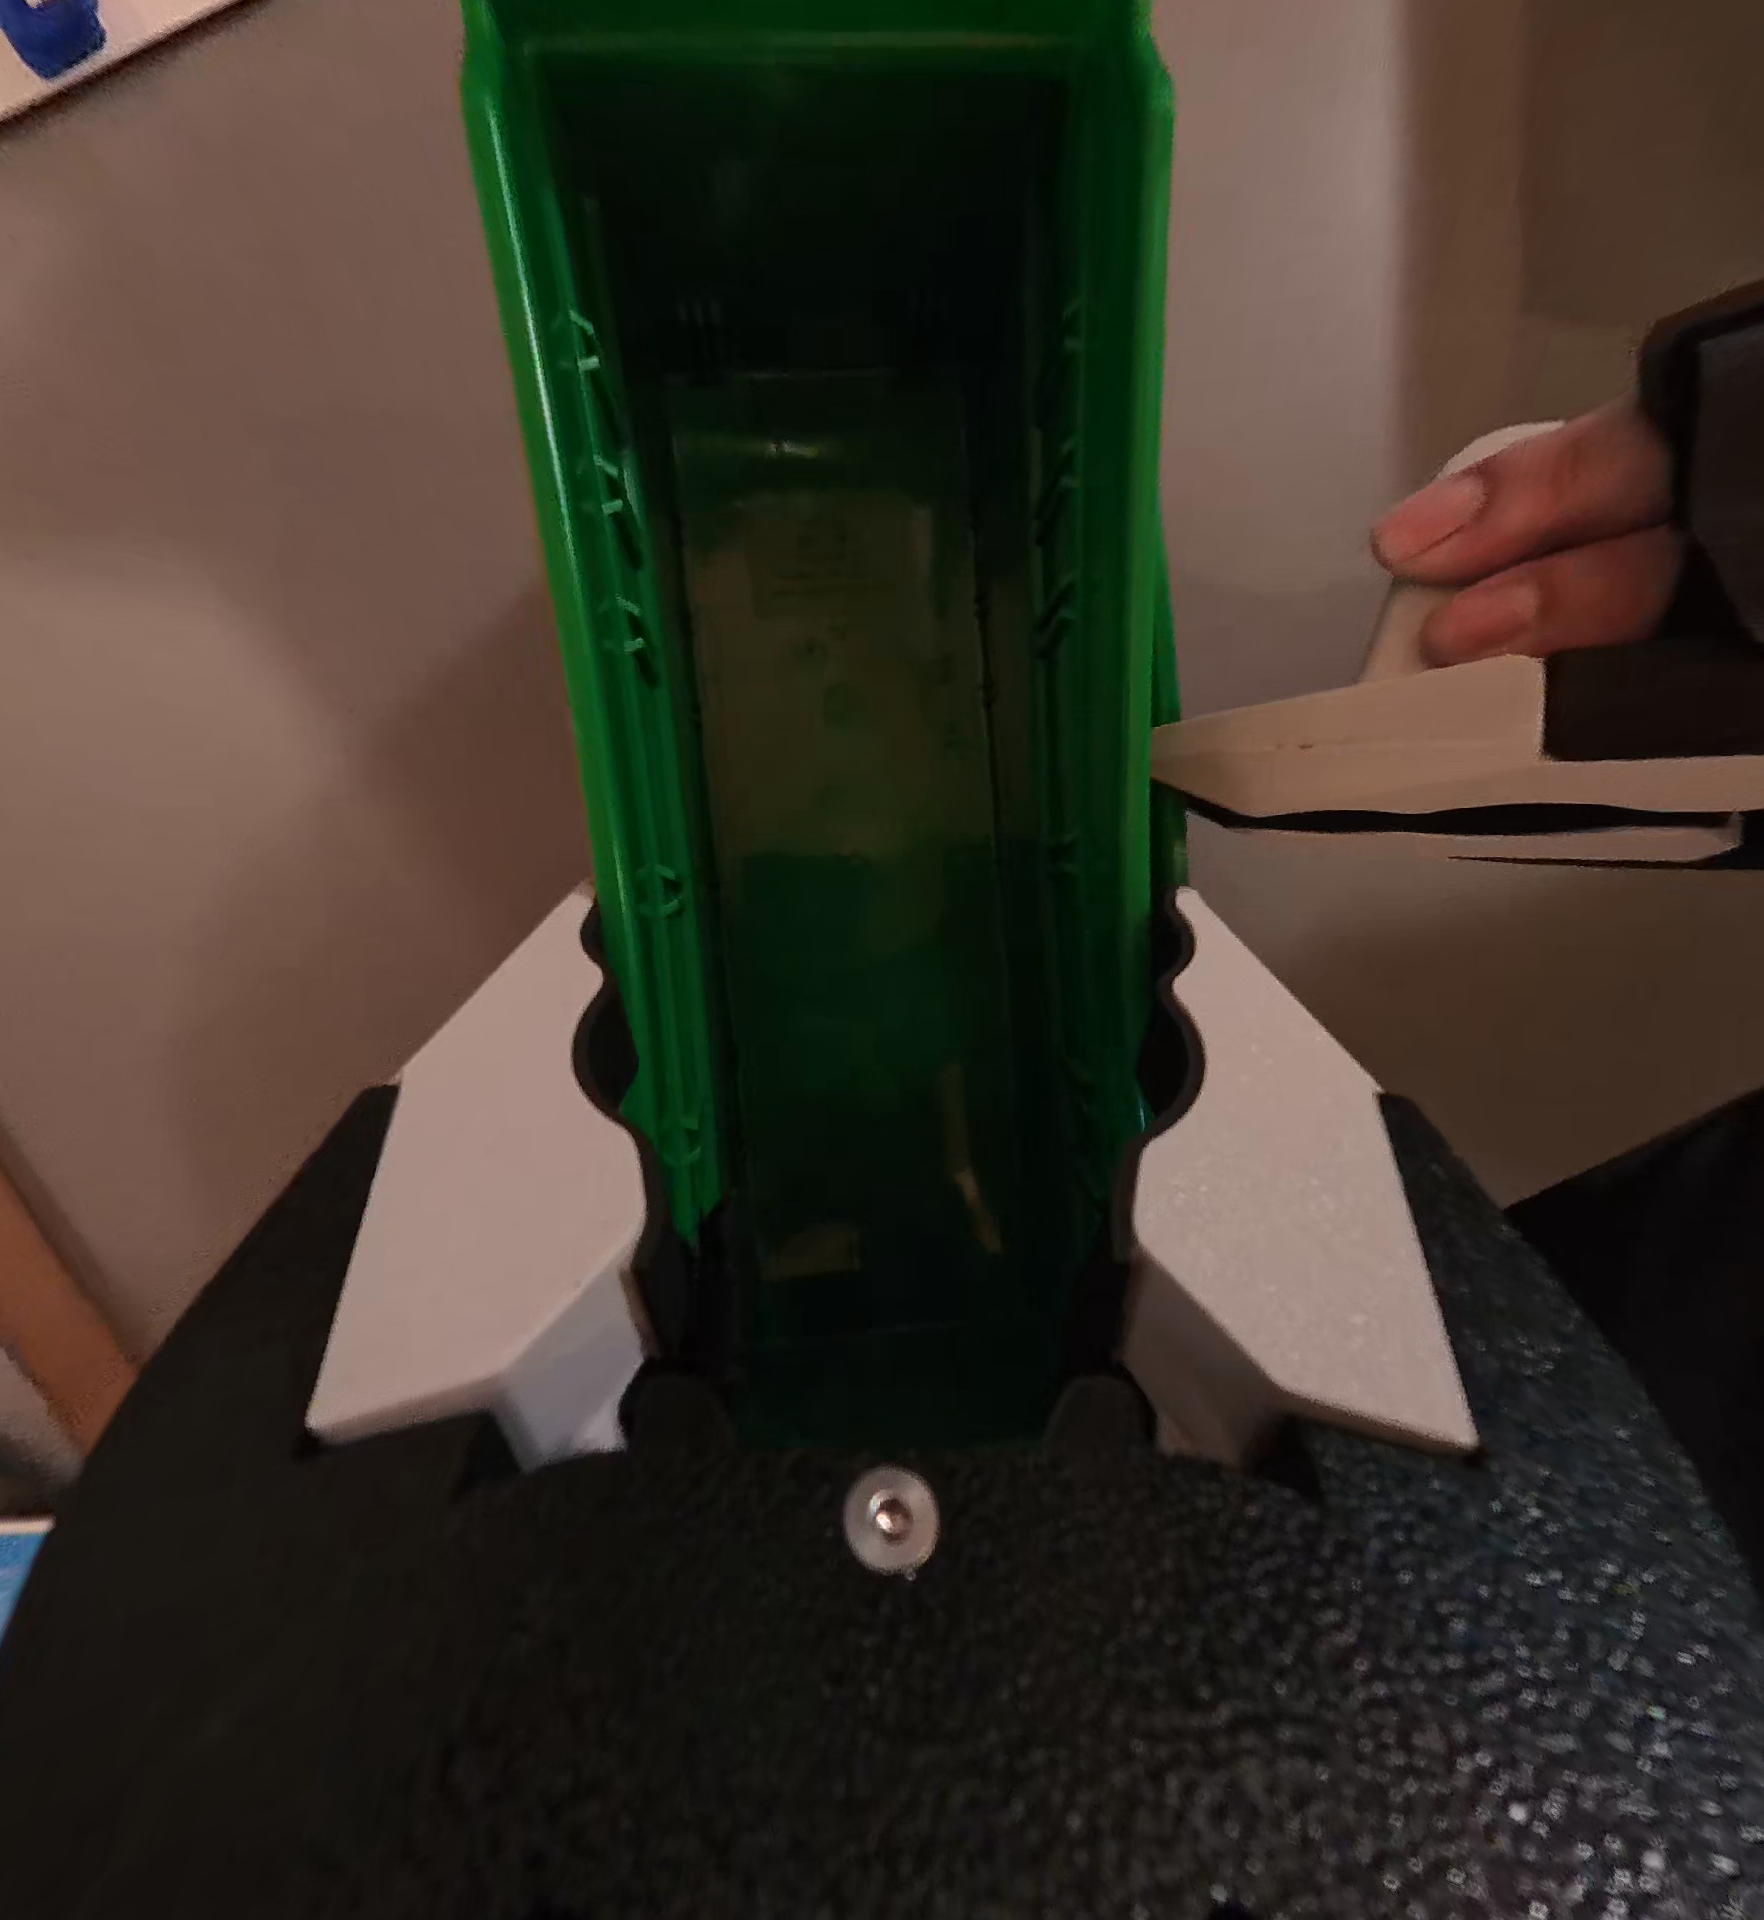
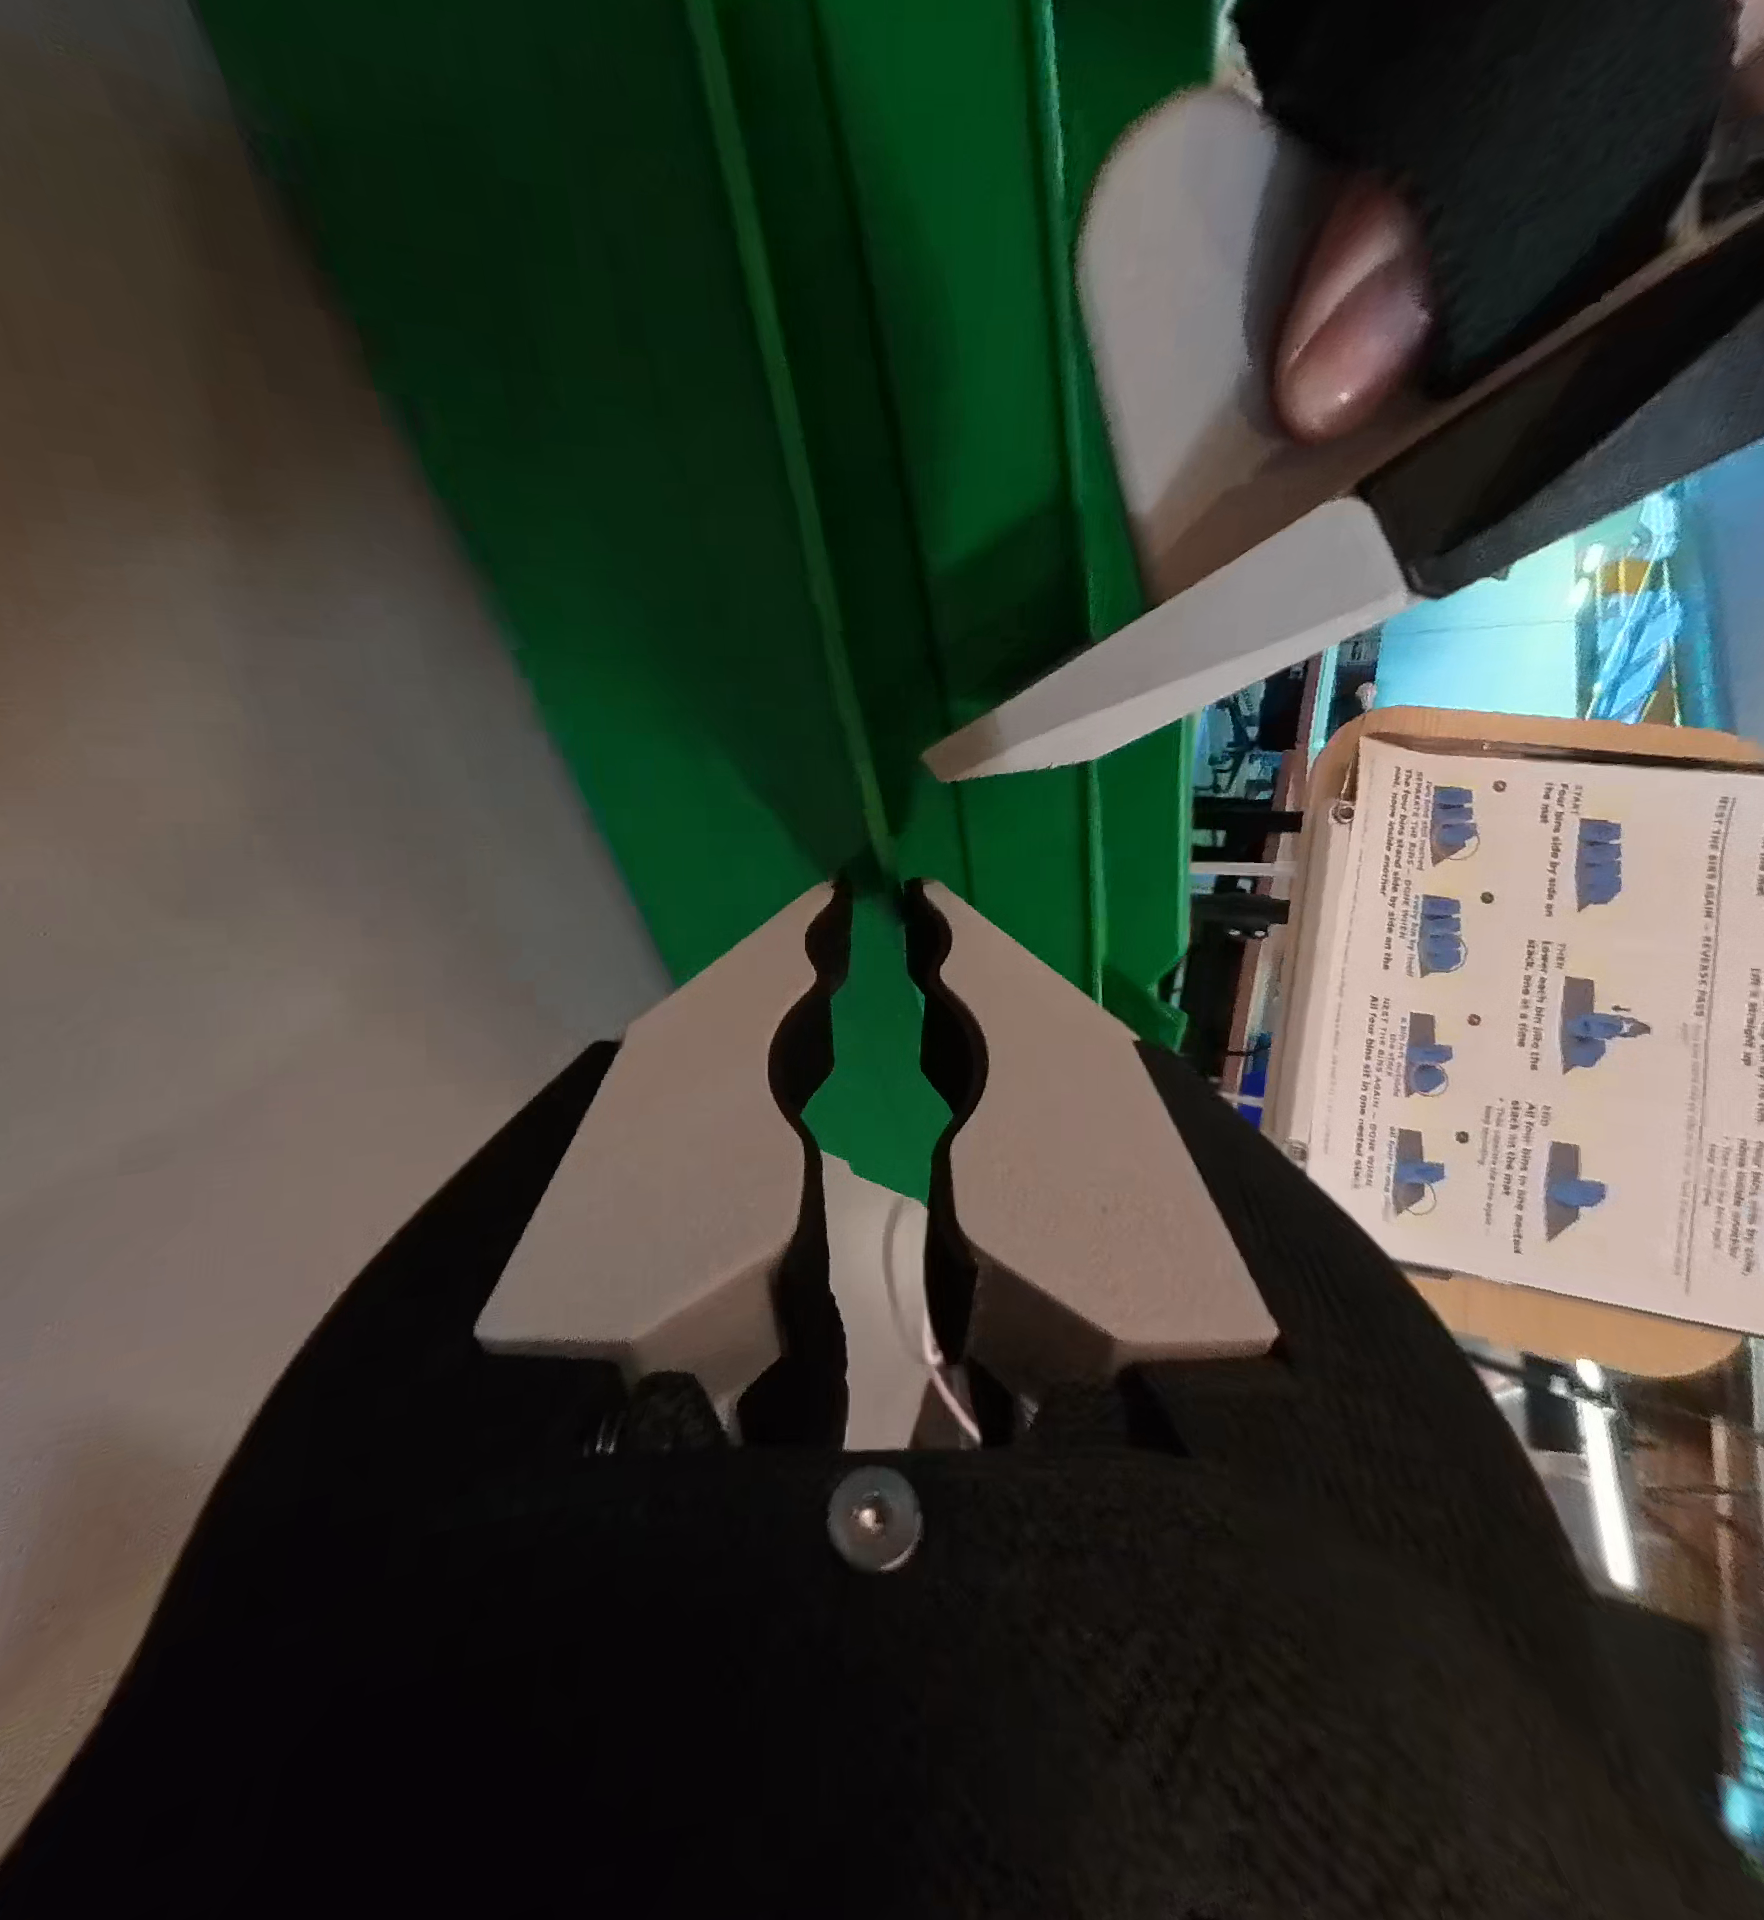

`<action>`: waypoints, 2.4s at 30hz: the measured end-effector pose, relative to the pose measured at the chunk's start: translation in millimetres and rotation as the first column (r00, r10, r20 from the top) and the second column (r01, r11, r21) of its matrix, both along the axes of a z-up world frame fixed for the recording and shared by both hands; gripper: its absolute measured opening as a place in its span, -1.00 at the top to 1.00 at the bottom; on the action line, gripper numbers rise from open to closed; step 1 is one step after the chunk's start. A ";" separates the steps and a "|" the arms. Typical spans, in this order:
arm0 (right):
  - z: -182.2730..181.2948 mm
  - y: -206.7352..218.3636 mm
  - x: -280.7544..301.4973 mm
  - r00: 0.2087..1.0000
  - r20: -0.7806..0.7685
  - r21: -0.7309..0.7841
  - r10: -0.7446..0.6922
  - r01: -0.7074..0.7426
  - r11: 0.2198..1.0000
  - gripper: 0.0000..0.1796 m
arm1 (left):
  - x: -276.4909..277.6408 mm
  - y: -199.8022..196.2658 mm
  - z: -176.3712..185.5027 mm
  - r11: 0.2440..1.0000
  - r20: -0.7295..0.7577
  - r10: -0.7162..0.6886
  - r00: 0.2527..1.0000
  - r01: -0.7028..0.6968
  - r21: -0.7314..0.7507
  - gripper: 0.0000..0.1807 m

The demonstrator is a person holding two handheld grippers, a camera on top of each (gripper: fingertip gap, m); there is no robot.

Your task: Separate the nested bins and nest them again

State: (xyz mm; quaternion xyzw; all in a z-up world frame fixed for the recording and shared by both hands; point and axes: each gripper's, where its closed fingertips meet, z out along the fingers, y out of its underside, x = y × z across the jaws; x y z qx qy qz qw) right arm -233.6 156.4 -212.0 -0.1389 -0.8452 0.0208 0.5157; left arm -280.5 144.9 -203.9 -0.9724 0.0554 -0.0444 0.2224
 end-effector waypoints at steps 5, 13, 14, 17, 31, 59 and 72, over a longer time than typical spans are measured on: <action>0.1 14.7 -3.1 0.999 -0.020 0.103 0.030 -0.028 0.994 0.87 | 3.7 5.2 -7.2 0.988 0.065 0.148 0.987 -0.145 -0.057 -0.25; -7.2 28.2 23.7 0.987 -0.144 -0.072 -0.073 0.063 0.995 0.45 | 9.0 23.9 18.7 0.972 0.176 0.227 0.958 -0.213 -0.095 -0.64; -4.9 28.1 31.7 0.981 -0.176 -0.110 -0.087 0.068 0.992 0.40 | 7.5 23.5 18.1 0.968 0.168 0.240 0.956 -0.222 -0.119 -0.67; -3.6 23.0 58.0 0.963 -0.244 -0.200 -0.117 0.068 0.977 0.37 | 6.7 22.9 11.4 0.956 0.125 0.257 0.958 -0.233 -0.177 -0.64; -32.2 1.6 81.4 0.937 -0.318 -0.261 -0.144 0.060 0.963 0.41 | 4.7 10.1 -4.9 0.907 -0.030 0.279 0.960 -0.274 -0.320 -0.42; 14.3 -10.7 14.0 0.890 -0.456 -0.096 -0.015 -0.033 0.995 0.55 | 20.0 -0.8 24.1 0.963 -0.063 0.089 0.994 -0.102 -0.251 -0.04; -2.3 -9.6 11.9 0.973 -0.222 -0.146 -0.069 0.037 0.989 0.89 | 14.3 -5.1 7.4 0.951 -0.058 0.063 0.996 -0.078 -0.301 -0.02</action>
